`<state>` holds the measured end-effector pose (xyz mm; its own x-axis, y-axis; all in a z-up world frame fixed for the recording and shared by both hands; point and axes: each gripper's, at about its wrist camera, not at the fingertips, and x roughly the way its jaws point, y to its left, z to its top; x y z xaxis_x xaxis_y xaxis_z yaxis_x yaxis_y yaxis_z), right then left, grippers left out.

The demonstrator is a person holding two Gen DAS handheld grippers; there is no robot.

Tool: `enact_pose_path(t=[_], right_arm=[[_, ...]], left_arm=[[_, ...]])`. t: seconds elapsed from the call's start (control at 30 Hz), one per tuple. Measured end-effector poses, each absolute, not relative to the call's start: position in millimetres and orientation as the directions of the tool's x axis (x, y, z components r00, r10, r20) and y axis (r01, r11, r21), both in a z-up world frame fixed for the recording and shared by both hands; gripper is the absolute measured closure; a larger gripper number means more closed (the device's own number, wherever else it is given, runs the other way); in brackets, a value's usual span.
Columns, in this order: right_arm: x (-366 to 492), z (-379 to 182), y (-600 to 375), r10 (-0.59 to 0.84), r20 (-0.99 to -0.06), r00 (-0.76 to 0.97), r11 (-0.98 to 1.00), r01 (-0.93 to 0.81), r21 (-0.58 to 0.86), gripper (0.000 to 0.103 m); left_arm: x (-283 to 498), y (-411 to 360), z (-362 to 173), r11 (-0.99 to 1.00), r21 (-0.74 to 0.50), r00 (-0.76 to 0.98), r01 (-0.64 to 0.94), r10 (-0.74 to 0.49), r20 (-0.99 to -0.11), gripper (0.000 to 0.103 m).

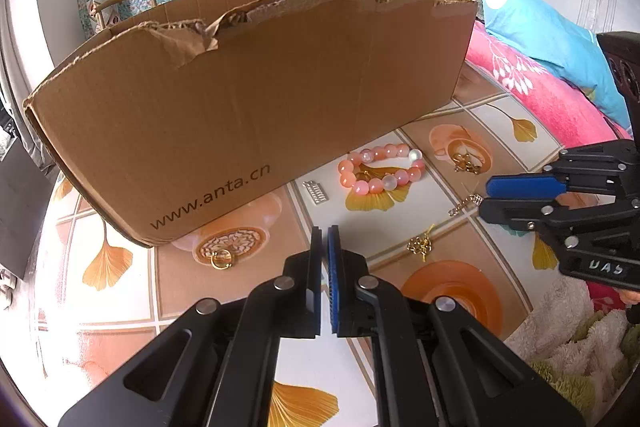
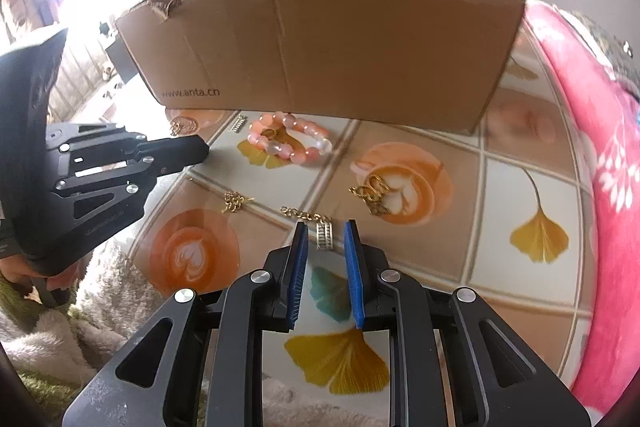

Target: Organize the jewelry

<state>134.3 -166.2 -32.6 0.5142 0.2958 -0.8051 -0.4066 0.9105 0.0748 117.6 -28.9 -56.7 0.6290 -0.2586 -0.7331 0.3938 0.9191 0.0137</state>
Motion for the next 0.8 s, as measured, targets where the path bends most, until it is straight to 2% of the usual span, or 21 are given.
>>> enact_pose_path(t=[0.2,0.23,0.27,0.47,0.8], right_arm=[[135.7,-31.3,-157.5,0.277,-0.802,0.530,0.906,-0.422,0.035,0.089],[135.6,-31.1,-156.8,0.275,-0.803,0.529,0.904,-0.427,0.028,0.095],[135.7,-31.0,-155.8,0.276,-0.804,0.527,0.902,-0.432,0.027,0.097],[129.2,-27.8,-162.0,0.292,-0.804,0.519,0.904,-0.425,0.054,0.098],[123.4,-27.4,-172.3,0.295,-0.802,0.520,0.920,-0.381,0.091,0.098]], left_arm=[[118.1,-30.0,-56.0,0.920,0.021,0.629,0.391,-0.250,-0.736,0.100],[118.1,-30.5,-56.0,0.920,0.023,0.629,0.391,-0.248,-0.737,0.100],[118.3,-30.8,-55.9,0.920,0.024,0.629,0.390,-0.247,-0.737,0.100],[120.4,-30.2,-55.5,0.923,0.016,0.625,0.385,-0.248,-0.740,0.100],[146.0,-22.8,-48.9,0.947,-0.076,0.620,0.311,-0.263,-0.739,0.100]])
